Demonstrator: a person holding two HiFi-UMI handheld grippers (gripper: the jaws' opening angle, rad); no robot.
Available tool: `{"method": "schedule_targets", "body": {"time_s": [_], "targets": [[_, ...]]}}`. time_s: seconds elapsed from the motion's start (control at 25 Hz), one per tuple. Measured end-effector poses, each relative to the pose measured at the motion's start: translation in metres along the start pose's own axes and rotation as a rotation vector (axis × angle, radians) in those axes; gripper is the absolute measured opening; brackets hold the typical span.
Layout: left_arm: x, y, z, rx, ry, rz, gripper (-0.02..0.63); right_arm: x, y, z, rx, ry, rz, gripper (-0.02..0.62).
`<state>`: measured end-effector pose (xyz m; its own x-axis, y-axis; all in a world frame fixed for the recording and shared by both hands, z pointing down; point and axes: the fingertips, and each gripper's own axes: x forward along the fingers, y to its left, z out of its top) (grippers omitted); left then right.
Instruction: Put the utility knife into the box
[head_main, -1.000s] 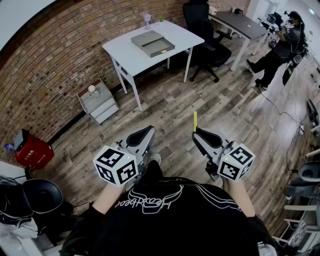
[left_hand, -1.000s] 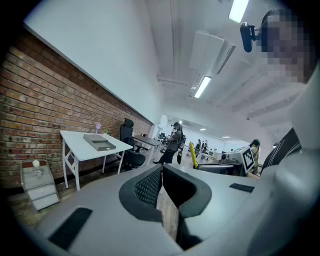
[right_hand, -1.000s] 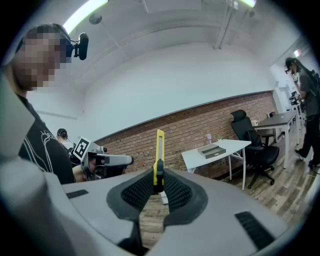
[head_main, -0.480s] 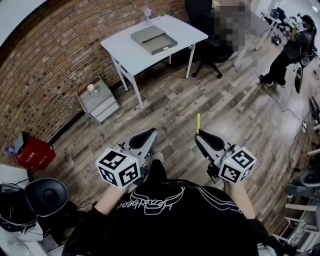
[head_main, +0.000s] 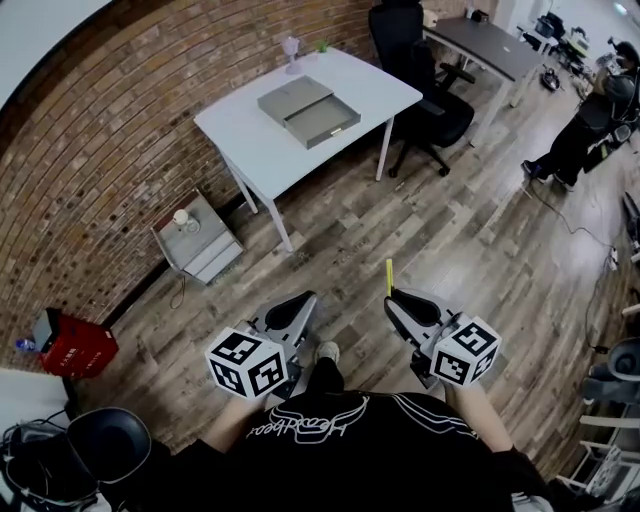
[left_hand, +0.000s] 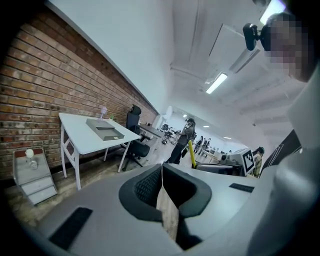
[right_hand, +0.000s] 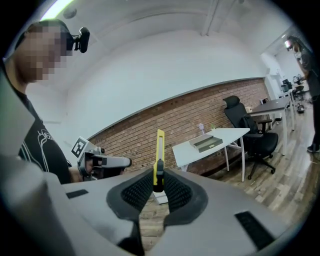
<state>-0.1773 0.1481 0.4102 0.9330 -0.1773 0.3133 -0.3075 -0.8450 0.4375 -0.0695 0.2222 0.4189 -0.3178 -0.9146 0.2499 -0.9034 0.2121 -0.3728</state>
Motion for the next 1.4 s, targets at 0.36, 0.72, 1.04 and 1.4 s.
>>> {"method": "schedule_targets", "body": {"time_s": [0.36, 0.72, 1.04, 1.4], "targets": [[0.036, 0.082, 0.053, -0.023, 0.005, 0.012, 0.032, 0.090, -0.031, 0.044, -0.016, 0.018, 0.026, 0.064], [0.070, 0.120, 0.105, 0.018, -0.018, -0.031, 0.031, 0.119, -0.071, 0.080, -0.022, -0.008, -0.056, 0.064], [0.114, 0.129, 0.120, 0.057, -0.006, -0.055, 0.032, 0.139, -0.113, 0.084, 0.023, 0.001, -0.040, 0.064], [0.184, 0.176, 0.164, 0.034, -0.041, 0.083, 0.032, 0.198, -0.203, 0.125, -0.003, 0.070, 0.060, 0.065]]}}
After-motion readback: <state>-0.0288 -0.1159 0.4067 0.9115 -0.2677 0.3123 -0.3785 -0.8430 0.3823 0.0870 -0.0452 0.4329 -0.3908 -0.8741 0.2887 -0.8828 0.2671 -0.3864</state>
